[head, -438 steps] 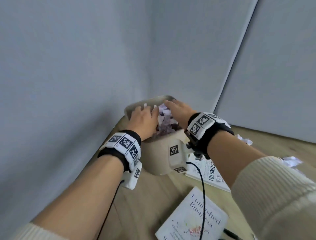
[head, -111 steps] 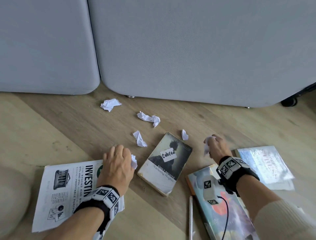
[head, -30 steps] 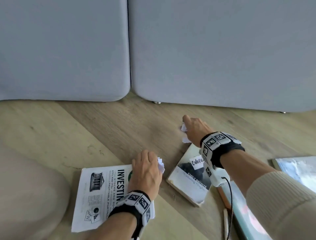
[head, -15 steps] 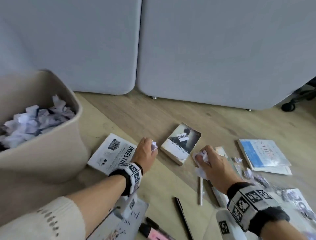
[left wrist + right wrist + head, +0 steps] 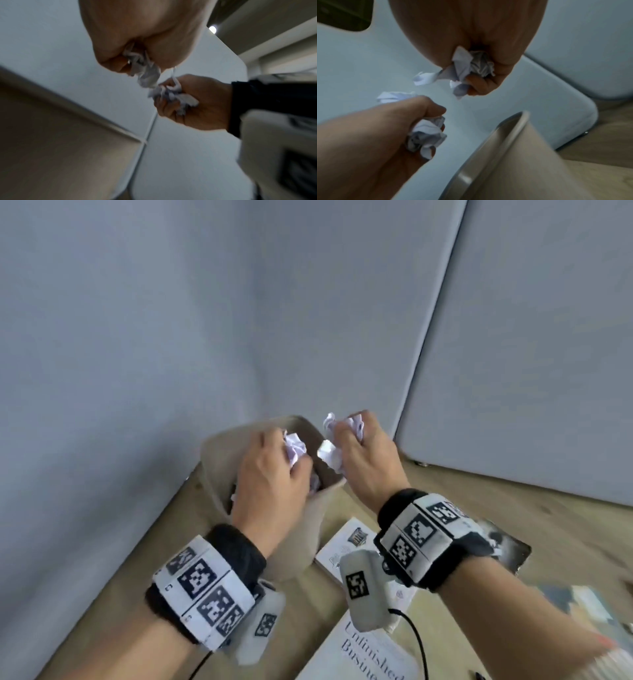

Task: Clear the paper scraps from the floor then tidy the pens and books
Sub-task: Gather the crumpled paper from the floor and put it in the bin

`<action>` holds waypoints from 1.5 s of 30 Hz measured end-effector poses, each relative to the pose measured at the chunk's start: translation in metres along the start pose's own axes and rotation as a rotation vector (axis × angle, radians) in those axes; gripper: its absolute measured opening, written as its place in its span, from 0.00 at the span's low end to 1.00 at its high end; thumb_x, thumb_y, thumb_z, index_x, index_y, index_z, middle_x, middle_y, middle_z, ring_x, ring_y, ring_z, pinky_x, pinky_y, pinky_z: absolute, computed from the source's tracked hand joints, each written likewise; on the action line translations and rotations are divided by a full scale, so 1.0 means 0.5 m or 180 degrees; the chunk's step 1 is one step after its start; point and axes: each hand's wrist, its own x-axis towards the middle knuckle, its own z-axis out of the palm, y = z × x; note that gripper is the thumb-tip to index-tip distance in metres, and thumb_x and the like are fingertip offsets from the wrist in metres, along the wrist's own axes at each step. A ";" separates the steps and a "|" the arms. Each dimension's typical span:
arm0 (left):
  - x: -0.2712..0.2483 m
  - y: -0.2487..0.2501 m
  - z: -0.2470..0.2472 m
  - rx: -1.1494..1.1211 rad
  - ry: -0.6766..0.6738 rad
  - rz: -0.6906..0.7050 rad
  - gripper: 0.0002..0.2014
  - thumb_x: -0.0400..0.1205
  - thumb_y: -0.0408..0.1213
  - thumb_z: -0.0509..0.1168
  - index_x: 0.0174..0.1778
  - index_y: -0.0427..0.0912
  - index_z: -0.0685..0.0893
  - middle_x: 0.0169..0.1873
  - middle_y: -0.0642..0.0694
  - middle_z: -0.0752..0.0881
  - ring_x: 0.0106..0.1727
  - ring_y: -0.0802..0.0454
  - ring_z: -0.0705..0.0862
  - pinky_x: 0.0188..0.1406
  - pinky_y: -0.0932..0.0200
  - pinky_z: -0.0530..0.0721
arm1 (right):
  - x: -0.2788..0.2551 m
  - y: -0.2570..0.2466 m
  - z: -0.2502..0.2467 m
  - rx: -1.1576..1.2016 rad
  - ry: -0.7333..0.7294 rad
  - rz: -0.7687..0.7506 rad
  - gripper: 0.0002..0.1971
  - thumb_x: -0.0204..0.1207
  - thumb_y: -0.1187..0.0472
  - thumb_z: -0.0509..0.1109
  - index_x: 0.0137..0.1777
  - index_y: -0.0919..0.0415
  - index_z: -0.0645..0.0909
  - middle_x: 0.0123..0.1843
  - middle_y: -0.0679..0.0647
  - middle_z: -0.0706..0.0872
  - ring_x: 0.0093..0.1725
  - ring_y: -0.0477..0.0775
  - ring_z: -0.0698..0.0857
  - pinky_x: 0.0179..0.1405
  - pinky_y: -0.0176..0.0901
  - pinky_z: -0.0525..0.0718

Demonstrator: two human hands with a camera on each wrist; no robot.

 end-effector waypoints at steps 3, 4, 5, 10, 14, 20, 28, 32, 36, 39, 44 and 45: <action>0.070 -0.073 -0.028 0.1004 -0.0353 -0.0354 0.16 0.76 0.45 0.67 0.51 0.36 0.78 0.48 0.38 0.79 0.50 0.37 0.79 0.53 0.48 0.78 | 0.040 -0.016 0.083 -0.0425 -0.0289 0.0113 0.18 0.79 0.50 0.64 0.63 0.60 0.71 0.55 0.56 0.78 0.54 0.58 0.78 0.49 0.43 0.71; 0.082 -0.084 -0.032 0.1244 -0.0761 -0.0586 0.22 0.75 0.47 0.67 0.59 0.35 0.78 0.54 0.36 0.79 0.57 0.36 0.78 0.58 0.45 0.79 | 0.048 -0.017 0.101 -0.0512 -0.0557 0.0210 0.22 0.78 0.49 0.65 0.68 0.59 0.70 0.59 0.57 0.76 0.58 0.57 0.77 0.54 0.43 0.72; 0.089 -0.096 -0.033 0.1411 -0.1155 -0.0835 0.29 0.75 0.49 0.68 0.67 0.33 0.74 0.62 0.32 0.77 0.64 0.35 0.76 0.63 0.44 0.79 | 0.055 -0.017 0.112 -0.0556 -0.0842 0.0322 0.25 0.77 0.45 0.65 0.70 0.57 0.72 0.62 0.57 0.76 0.61 0.57 0.77 0.58 0.45 0.74; 0.086 -0.112 -0.044 0.1515 -0.1058 -0.0850 0.21 0.76 0.39 0.66 0.62 0.35 0.76 0.61 0.33 0.77 0.60 0.34 0.78 0.59 0.45 0.81 | 0.052 -0.001 0.067 -0.0133 -0.0627 0.0288 0.19 0.83 0.45 0.59 0.57 0.57 0.86 0.53 0.52 0.88 0.56 0.54 0.85 0.64 0.54 0.81; 0.061 -0.014 -0.019 0.0991 -0.0443 -0.0087 0.09 0.78 0.40 0.64 0.52 0.43 0.79 0.52 0.48 0.80 0.51 0.43 0.81 0.48 0.54 0.76 | 0.007 0.040 -0.058 -0.0500 -0.0223 0.0007 0.13 0.82 0.49 0.61 0.49 0.52 0.86 0.49 0.47 0.90 0.53 0.49 0.87 0.59 0.57 0.84; -0.061 0.196 0.191 0.0009 -0.1575 0.0817 0.03 0.77 0.39 0.64 0.40 0.45 0.81 0.39 0.49 0.84 0.43 0.48 0.82 0.40 0.57 0.77 | -0.179 0.117 -0.342 -0.1627 0.0234 0.0478 0.06 0.80 0.57 0.67 0.46 0.55 0.85 0.37 0.42 0.86 0.38 0.38 0.84 0.39 0.26 0.76; -0.287 0.507 0.438 0.0122 -0.3566 0.2688 0.11 0.78 0.41 0.63 0.50 0.40 0.84 0.52 0.39 0.87 0.55 0.39 0.84 0.52 0.50 0.83 | -0.581 0.212 -0.694 -0.2760 0.0963 0.2385 0.04 0.77 0.60 0.69 0.43 0.59 0.83 0.45 0.56 0.86 0.45 0.60 0.85 0.51 0.56 0.84; -0.411 0.633 0.484 0.0645 -0.4395 0.3765 0.13 0.80 0.41 0.64 0.52 0.35 0.84 0.54 0.36 0.87 0.56 0.37 0.84 0.44 0.55 0.78 | -0.773 0.187 -0.763 -0.2910 0.0907 0.3787 0.05 0.80 0.59 0.67 0.46 0.60 0.79 0.54 0.62 0.86 0.47 0.58 0.81 0.47 0.45 0.77; -0.569 0.659 0.530 0.0932 -0.4548 0.4139 0.14 0.82 0.40 0.65 0.56 0.34 0.85 0.56 0.36 0.86 0.58 0.39 0.85 0.42 0.56 0.75 | -0.904 0.191 -0.799 -0.3044 0.1008 0.4689 0.16 0.81 0.54 0.64 0.59 0.66 0.82 0.60 0.65 0.85 0.58 0.64 0.83 0.56 0.46 0.80; -0.697 0.627 0.568 0.0971 -0.4778 0.3994 0.16 0.82 0.38 0.65 0.63 0.35 0.80 0.62 0.35 0.83 0.62 0.38 0.82 0.48 0.53 0.78 | -0.986 0.230 -0.792 -0.3021 0.1306 0.5054 0.18 0.80 0.52 0.64 0.62 0.63 0.80 0.61 0.65 0.84 0.62 0.65 0.82 0.56 0.47 0.80; -0.783 0.567 0.623 0.0789 -0.4587 0.3445 0.24 0.81 0.37 0.64 0.74 0.42 0.69 0.70 0.33 0.68 0.69 0.31 0.71 0.66 0.41 0.76 | -1.141 0.347 -0.726 -0.2317 0.2047 0.5544 0.24 0.77 0.57 0.68 0.72 0.59 0.72 0.67 0.63 0.80 0.60 0.63 0.80 0.54 0.46 0.77; -0.782 0.557 0.637 0.0800 -0.4581 0.3281 0.24 0.82 0.38 0.63 0.75 0.44 0.68 0.70 0.32 0.67 0.69 0.30 0.71 0.65 0.41 0.76 | -1.164 0.372 -0.706 -0.2105 0.2147 0.5677 0.26 0.78 0.57 0.67 0.76 0.54 0.69 0.71 0.60 0.78 0.65 0.63 0.79 0.59 0.46 0.77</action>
